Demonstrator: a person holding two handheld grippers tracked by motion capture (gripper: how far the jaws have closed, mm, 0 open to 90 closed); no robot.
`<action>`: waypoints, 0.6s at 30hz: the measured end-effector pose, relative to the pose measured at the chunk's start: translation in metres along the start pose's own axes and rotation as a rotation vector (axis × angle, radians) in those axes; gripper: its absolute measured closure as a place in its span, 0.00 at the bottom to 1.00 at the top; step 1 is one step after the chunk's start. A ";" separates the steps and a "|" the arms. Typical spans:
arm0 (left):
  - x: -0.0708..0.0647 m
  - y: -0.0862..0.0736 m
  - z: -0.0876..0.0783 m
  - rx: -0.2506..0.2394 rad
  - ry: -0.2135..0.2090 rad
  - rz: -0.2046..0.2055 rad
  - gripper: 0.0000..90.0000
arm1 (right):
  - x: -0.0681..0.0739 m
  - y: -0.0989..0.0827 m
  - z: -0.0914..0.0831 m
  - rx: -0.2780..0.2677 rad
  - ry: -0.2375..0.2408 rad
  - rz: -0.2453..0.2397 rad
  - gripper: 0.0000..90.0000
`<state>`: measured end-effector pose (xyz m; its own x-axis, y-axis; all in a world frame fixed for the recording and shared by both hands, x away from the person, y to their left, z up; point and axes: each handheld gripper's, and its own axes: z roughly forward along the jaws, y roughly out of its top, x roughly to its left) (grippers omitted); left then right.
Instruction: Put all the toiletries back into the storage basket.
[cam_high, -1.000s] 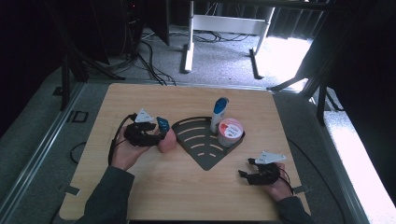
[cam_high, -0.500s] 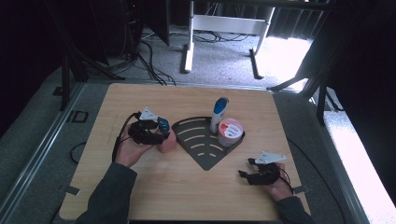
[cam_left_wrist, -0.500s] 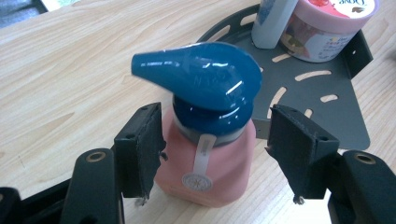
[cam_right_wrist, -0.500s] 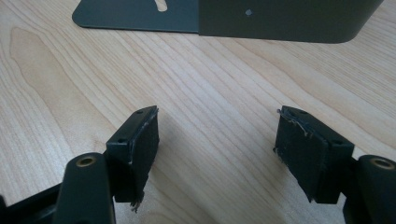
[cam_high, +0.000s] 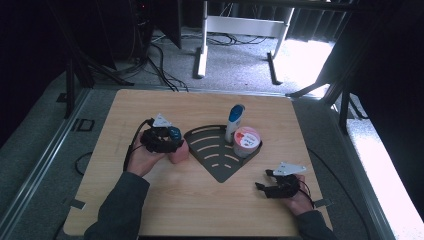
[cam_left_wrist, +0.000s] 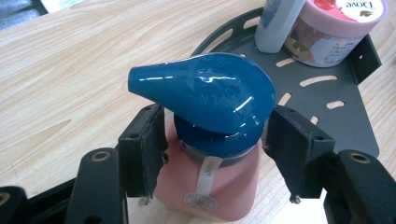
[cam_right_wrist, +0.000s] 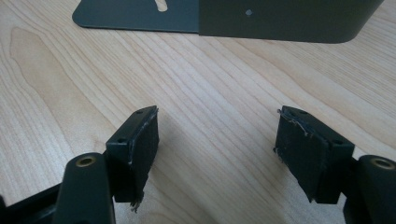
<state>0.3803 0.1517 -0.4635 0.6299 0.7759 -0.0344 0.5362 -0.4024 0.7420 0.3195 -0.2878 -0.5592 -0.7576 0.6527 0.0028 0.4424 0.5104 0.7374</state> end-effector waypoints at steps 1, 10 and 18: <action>0.000 0.001 0.000 0.002 0.001 0.003 0.43 | 0.000 0.000 0.000 0.000 0.001 -0.001 0.33; -0.002 0.010 0.005 0.006 0.013 0.022 0.44 | 0.000 0.000 0.000 0.000 0.001 -0.001 0.33; -0.004 0.011 0.012 0.003 0.015 0.035 0.46 | 0.000 0.000 0.000 0.000 0.002 -0.001 0.33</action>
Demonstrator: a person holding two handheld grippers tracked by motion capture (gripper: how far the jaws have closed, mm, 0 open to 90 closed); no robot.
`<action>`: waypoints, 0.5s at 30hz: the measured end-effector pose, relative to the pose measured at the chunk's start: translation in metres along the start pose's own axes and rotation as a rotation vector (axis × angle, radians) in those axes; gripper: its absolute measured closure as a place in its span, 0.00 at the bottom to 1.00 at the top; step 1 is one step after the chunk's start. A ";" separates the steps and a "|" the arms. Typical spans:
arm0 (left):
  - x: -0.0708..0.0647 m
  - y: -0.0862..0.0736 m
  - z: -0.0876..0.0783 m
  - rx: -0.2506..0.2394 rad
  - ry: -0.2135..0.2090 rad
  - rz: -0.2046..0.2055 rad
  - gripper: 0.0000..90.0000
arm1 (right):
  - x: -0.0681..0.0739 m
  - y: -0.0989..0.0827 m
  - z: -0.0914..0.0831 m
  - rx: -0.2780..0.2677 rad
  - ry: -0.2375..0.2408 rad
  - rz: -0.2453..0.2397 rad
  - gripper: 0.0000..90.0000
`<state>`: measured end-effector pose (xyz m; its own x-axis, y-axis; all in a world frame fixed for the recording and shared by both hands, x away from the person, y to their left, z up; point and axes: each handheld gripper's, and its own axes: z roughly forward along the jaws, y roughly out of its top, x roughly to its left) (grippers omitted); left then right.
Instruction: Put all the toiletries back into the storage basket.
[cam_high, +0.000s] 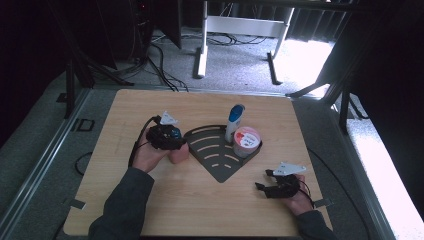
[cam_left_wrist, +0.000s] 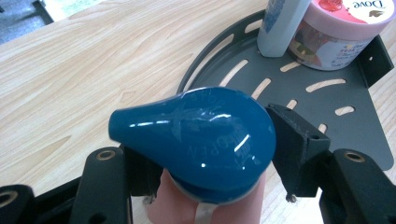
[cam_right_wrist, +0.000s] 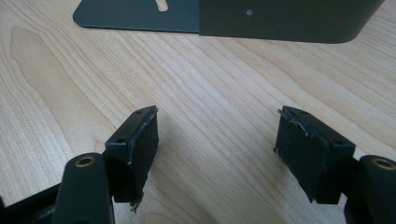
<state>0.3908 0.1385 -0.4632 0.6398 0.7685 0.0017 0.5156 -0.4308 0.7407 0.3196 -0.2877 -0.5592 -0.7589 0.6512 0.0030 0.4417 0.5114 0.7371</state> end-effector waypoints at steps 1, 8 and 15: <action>0.000 0.000 0.000 -0.003 0.003 0.001 0.47 | 0.000 0.000 0.000 0.000 0.000 0.000 0.33; 0.002 0.001 0.000 0.007 0.008 -0.005 0.55 | 0.000 0.000 0.000 0.000 0.002 0.001 0.32; 0.003 0.001 -0.001 0.001 0.006 -0.028 0.58 | 0.000 0.000 0.000 0.000 0.002 0.001 0.32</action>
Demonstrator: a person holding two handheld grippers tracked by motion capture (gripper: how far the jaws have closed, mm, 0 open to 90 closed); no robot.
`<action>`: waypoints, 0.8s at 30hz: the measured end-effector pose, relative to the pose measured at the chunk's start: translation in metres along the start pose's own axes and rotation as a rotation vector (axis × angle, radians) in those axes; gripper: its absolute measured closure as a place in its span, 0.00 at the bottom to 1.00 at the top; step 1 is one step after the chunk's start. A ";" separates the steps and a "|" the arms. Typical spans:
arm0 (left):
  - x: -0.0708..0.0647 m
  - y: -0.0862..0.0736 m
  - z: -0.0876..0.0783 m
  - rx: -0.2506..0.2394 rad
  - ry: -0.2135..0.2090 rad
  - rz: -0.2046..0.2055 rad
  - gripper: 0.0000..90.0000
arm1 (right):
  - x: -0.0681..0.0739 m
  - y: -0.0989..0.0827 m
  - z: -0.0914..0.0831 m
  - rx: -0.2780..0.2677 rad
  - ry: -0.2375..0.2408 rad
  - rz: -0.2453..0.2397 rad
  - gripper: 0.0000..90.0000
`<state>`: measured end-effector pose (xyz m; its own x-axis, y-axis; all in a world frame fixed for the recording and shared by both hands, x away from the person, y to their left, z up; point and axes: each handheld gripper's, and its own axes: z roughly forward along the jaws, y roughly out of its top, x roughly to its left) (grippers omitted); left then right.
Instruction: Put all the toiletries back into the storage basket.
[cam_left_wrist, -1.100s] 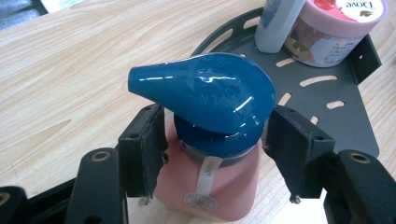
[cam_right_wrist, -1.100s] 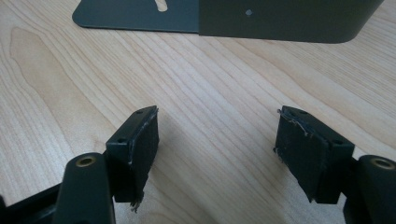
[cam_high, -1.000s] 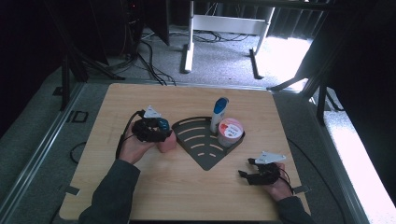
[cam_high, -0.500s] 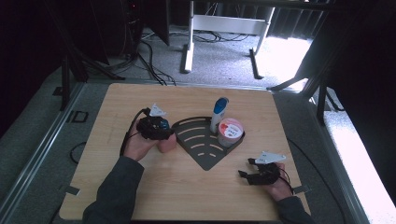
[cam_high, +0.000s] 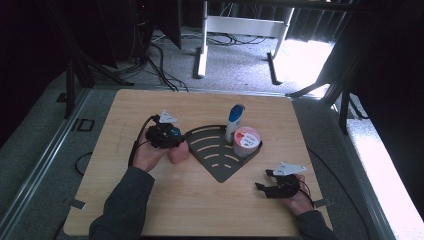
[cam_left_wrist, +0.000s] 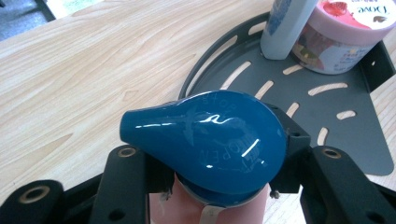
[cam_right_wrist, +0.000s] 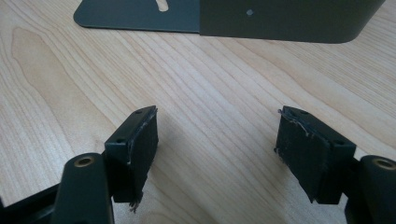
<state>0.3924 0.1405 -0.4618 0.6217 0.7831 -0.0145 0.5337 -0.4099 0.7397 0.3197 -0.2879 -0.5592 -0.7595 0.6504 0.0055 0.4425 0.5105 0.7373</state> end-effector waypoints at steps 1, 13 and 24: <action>0.000 0.000 0.000 -0.001 0.003 -0.001 0.58 | 0.000 0.000 0.000 0.000 0.000 0.000 0.32; -0.005 0.002 0.000 0.011 0.025 0.004 0.58 | 0.000 0.000 0.000 -0.001 0.001 -0.001 0.32; -0.006 0.001 -0.007 0.034 0.037 0.012 0.59 | 0.000 0.000 0.000 0.000 0.000 0.000 0.32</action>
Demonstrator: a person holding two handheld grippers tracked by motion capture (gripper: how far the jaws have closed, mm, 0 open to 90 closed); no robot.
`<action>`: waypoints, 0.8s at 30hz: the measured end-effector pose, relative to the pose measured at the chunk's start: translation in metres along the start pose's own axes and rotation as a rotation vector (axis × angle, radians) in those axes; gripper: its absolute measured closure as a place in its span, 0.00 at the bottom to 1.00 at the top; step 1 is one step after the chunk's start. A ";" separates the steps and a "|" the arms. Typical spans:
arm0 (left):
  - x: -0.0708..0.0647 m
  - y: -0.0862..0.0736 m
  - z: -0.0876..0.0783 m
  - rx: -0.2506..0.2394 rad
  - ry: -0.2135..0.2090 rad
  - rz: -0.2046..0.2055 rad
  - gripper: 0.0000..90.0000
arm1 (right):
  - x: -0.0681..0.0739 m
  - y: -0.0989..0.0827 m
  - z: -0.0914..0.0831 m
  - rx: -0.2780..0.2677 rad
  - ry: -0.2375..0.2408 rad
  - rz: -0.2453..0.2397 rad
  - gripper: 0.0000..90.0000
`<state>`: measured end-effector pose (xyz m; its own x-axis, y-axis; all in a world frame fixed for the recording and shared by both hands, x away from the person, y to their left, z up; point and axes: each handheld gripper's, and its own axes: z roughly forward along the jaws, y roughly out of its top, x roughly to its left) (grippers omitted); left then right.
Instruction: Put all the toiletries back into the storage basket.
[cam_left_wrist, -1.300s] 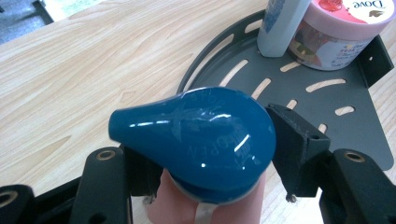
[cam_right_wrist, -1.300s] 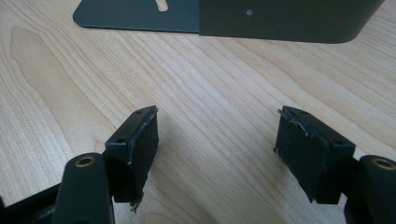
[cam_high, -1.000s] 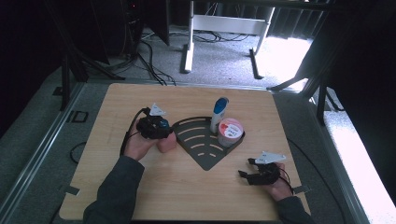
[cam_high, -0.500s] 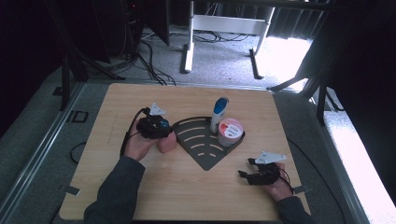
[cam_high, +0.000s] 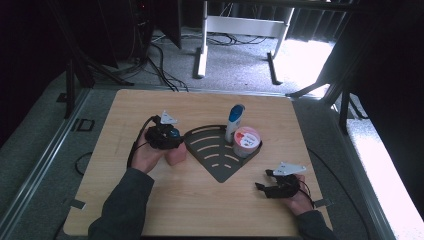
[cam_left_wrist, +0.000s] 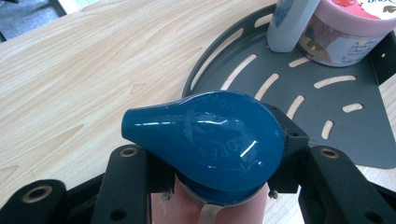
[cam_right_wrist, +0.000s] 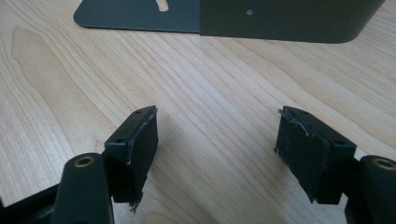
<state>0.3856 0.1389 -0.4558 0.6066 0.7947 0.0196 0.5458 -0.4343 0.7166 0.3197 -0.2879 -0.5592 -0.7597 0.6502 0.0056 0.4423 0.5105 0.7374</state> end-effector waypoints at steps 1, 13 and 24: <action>0.000 0.000 -0.001 -0.001 -0.001 0.003 0.59 | 0.000 0.000 0.000 0.000 0.000 0.000 0.32; -0.005 0.004 -0.012 -0.012 0.002 0.007 0.59 | 0.000 0.000 0.000 0.000 0.000 0.000 0.32; -0.007 0.008 -0.020 -0.024 -0.004 0.012 0.59 | 0.000 0.000 0.000 0.000 0.000 -0.001 0.32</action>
<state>0.3744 0.1383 -0.4367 0.6159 0.7874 0.0256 0.5243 -0.4339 0.7327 0.3197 -0.2878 -0.5593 -0.7600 0.6499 0.0049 0.4416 0.5108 0.7376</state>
